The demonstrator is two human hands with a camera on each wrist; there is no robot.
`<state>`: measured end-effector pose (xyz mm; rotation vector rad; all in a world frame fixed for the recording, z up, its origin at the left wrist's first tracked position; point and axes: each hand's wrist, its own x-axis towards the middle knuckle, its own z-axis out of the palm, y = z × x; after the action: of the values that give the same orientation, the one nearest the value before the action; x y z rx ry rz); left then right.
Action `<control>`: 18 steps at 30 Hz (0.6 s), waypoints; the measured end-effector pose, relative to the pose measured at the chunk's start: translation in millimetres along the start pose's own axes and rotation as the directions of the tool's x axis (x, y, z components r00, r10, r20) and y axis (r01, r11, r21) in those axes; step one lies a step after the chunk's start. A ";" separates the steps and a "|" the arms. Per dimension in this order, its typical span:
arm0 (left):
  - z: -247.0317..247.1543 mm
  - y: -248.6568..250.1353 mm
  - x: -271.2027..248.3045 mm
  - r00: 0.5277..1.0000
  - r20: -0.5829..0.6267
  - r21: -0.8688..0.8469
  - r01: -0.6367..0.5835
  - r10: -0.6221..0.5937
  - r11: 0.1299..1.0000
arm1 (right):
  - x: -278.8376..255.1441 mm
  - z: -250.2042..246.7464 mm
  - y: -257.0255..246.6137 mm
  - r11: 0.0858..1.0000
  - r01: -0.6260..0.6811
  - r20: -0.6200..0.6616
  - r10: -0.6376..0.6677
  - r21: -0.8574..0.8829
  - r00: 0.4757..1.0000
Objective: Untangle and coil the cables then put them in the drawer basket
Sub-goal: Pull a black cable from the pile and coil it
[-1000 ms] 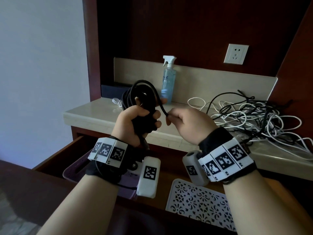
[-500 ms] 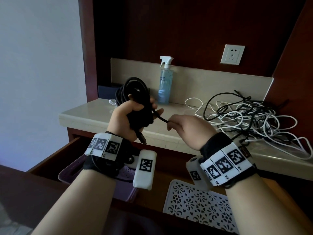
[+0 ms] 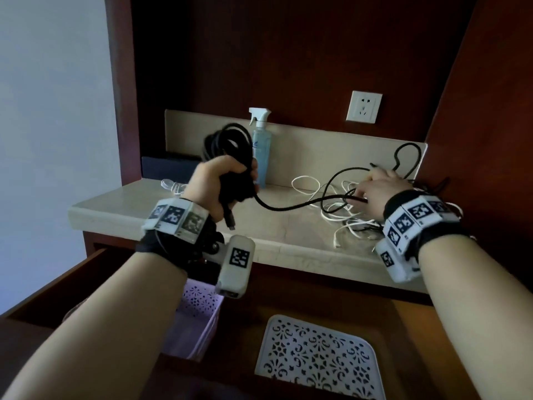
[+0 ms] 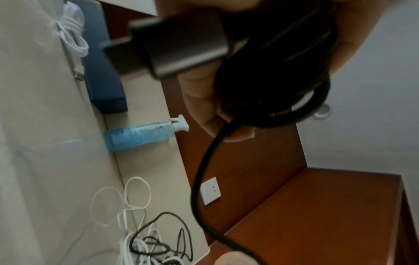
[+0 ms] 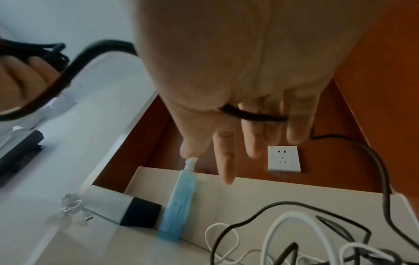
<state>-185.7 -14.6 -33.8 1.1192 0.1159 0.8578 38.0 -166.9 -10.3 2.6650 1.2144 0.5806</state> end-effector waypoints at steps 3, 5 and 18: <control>15.6 -9.0 3.6 0.998 0.013 0.098 0.061 -0.063 0.993 | 11.0 -32.2 13.5 1.000 0.030 -0.069 -0.030 -0.008 0.997; 21.6 -13.2 6.7 0.997 0.024 0.121 0.075 -0.078 0.990 | 13.8 -62.4 21.2 0.992 0.052 -0.343 -0.008 0.117 0.939; 21.6 1.5 9.8 0.987 0.153 0.123 0.035 -0.054 0.992 | -22.1 -124.6 -5.2 0.950 0.222 -0.283 -0.279 -0.218 0.918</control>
<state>-169.3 -23.9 -19.4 1.2877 0.0628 0.7279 -29.6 -182.4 95.6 2.2757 1.4754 1.0408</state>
